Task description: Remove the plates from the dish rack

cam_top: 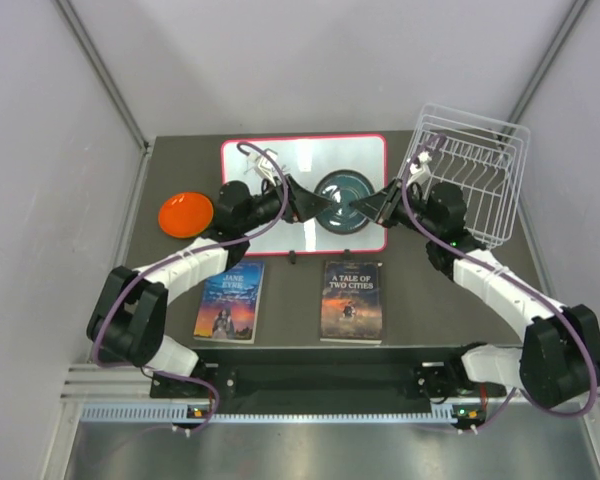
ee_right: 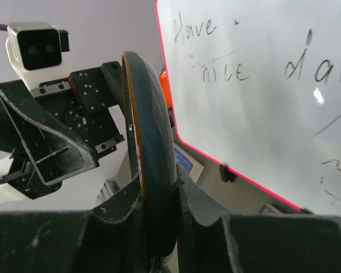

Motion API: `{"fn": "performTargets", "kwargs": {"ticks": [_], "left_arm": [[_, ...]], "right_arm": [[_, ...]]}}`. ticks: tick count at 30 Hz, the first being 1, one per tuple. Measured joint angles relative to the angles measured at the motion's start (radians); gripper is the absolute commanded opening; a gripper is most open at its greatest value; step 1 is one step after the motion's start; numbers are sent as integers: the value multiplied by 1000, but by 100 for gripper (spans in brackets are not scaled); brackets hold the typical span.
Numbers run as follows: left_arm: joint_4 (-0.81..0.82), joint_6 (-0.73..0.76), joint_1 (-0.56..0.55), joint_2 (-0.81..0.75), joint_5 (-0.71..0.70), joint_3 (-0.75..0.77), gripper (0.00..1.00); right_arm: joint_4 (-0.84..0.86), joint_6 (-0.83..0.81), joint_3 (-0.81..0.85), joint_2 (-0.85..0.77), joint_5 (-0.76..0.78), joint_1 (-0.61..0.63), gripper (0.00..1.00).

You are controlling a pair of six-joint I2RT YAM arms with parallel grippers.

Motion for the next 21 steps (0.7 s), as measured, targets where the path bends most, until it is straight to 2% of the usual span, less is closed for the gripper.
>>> {"fn": "performTargets", "kwargs": {"ticks": [1,2,4,5,7,12,13,15,16,19,21], "left_arm": [[8,1,0,0,4,0,74],[12,-2,-2,0,6,0,55],[15,-1,-2,0,6,0,38],[15,4,-2,0,5,0,17],[21,-1,-2,0,6,-1,0],[74,-62,14,0,29,-1,0],[76,-61,16,0,29,-2,0],[74,-53,21,0,23,-3,0],[65,-45,22,-3,16,-5,0],[-18,38,15,-43,-36,-5,0],[-111,109,19,-92,-81,-5,0]], "right_arm": [[16,9,0,13,-5,10,0],[27,16,0,19,-8,16,0],[57,28,0,29,-20,27,0],[73,35,0,32,-26,31,0],[102,43,0,36,-33,33,0],[212,83,-2,80,-84,19,0],[232,93,-2,91,-91,18,12],[267,109,-2,117,-101,17,22],[277,113,-2,126,-103,16,34],[248,109,-1,132,-98,19,53],[170,74,7,116,-89,18,58]]}}
